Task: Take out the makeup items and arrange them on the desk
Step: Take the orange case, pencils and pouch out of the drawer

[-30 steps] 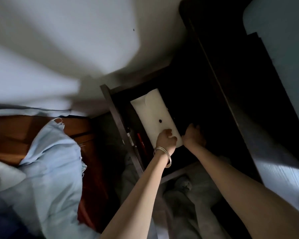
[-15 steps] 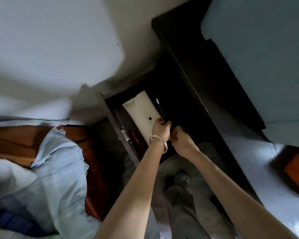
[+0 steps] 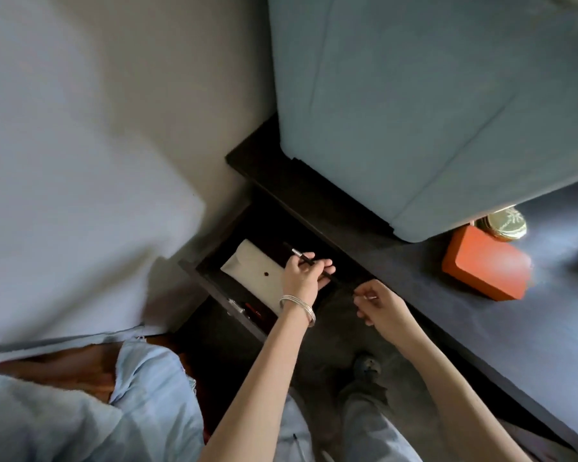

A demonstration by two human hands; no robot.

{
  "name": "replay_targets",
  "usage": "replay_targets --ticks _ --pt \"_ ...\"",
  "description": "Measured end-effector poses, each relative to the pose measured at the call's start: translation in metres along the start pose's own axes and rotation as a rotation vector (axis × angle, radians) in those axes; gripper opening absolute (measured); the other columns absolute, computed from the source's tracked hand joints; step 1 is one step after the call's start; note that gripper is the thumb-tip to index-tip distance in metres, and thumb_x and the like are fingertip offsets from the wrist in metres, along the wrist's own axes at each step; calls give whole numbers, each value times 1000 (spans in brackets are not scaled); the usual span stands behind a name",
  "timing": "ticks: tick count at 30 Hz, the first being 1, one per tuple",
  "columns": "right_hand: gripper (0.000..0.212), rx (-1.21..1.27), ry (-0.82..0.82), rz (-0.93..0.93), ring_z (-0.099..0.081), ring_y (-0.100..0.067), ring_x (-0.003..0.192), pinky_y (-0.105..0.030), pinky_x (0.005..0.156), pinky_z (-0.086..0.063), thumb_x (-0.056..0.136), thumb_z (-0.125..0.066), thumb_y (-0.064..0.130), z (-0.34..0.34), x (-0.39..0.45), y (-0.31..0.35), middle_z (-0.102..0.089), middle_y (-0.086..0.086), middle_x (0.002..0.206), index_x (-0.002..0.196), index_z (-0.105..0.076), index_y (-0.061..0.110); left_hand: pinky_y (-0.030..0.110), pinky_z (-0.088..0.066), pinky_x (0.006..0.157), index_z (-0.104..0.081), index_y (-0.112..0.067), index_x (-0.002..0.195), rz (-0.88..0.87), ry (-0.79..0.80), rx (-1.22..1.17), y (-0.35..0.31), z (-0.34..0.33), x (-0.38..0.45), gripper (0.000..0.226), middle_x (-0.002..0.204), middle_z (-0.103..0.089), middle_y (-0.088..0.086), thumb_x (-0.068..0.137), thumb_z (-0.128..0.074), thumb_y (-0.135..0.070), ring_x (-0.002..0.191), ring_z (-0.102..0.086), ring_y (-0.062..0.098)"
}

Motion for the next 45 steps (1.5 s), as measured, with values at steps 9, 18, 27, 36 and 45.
replay_targets --ticks 9,18,27,36,45 --pt "25 165 -274 -55 -54 -14 64 -19 56 -44 91 -54 2 98 -50 -54 -57 2 71 79 -54 25 25 -54 62 -47 -7 95 119 212 132 24 -116 -39 11 75 -61 9 91 -49 4 66 -62 15" --pt "10 82 -331 -184 -55 -20 87 -25 74 -37 86 -61 6 172 -50 -124 -61 -5 91 90 -59 15 22 -54 56 -51 -8 84 238 192 256 90 -196 -48 10 79 -63 7 92 -51 -2 70 -63 15" --pt "9 58 -354 -176 -56 -17 83 -22 70 -36 83 -65 9 245 -37 -156 -62 0 85 88 -61 14 15 -53 51 -55 -13 74 57 293 431 116 -288 -39 21 77 -62 1 95 -50 -11 69 -61 9" --pt "14 28 -344 -260 -55 -22 83 -26 66 -39 84 -54 5 272 13 -166 -65 -11 95 96 -63 1 36 -44 89 -62 -3 114 -164 361 1264 151 -363 -37 27 118 -64 15 91 -53 -15 111 -57 32" --pt "21 -83 -160 -310 -58 -28 105 -25 71 -35 88 -56 10 279 47 -174 -64 -14 114 107 -64 6 38 -39 102 -44 -2 135 21 343 1312 149 -367 -38 42 139 -48 17 96 -37 -14 126 -48 33"
Point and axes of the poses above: each hand's wrist, its own x-axis towards the middle knuckle, its own z-axis out of the back of the hand, y = z × x, the point moved 1 cm from there along x, towards the middle knuckle
